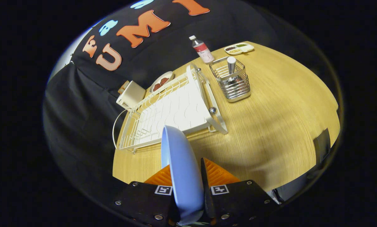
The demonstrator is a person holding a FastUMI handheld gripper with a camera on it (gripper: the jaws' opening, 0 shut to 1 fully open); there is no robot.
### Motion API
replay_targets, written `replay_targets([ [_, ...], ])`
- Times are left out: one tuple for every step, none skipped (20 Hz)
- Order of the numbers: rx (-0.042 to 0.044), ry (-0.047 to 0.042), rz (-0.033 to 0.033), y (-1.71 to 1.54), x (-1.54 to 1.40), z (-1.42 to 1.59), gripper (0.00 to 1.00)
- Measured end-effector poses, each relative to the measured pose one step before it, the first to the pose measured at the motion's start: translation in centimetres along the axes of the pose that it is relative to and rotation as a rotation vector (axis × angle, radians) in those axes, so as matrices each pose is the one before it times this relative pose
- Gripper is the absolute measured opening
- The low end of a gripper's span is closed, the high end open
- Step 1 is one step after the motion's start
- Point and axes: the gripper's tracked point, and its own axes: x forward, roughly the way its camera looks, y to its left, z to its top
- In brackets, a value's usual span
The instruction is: Take the plate from the dish rack, then take the spoon from the basket and place it into the plate.
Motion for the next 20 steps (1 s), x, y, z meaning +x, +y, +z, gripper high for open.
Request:
replay_targets([
  [0.00099,0.00666,0.0036,0.004,0.331,-0.511,0.3],
  [0.00203,0.00456,0.00355,-0.085,0.332,-0.392,0.3],
  [0.01103,0.00538,0.02268,0.264,0.027,-0.232,0.29],
  [0.0071,-0.0057,0.01016,0.25,0.436,-0.259,0.3],
  [-0.00661,-0.01625,-0.00425,-0.234,0.314,0.038,0.3],
  [-0.00198,-0.01656,-0.01931,-0.497,0.497,0.257,0.31],
  [0.00937,-0.00315,-0.00297,-0.296,0.623,-0.165,0.33],
  [0.00337,-0.0007,-0.00633,-0.013,0.232,0.018,0.35],
  [-0.01956,0.00138,-0.00733,-0.29,0.458,-0.004,0.37],
  [-0.01629,-0.0079,-0.01243,-0.446,0.326,0.135,0.38],
  [-0.0096,-0.00588,-0.01091,-0.201,0.276,0.084,0.42],
  [-0.01312,-0.00814,-0.00663,-0.221,0.265,0.259,0.45],
  [-0.01876,-0.00625,-0.01788,-0.455,0.271,0.187,0.5],
  [-0.02267,-0.02726,-0.03438,-0.942,0.094,0.583,0.53],
  [-0.0246,-0.02565,-0.03502,-0.807,0.329,0.44,0.59],
  [-0.01998,-0.01537,-0.01697,-0.461,0.134,0.313,0.61],
  [-0.01361,-0.00713,0.00805,0.09,-0.054,-0.029,0.62],
  [-0.01053,-0.01693,0.01786,0.285,-0.223,0.332,0.64],
  [-0.01595,-0.02689,0.00537,-0.04,-0.154,0.74,0.64],
  [-0.02141,-0.04359,-0.01596,-0.484,-0.195,1.156,0.64],
])
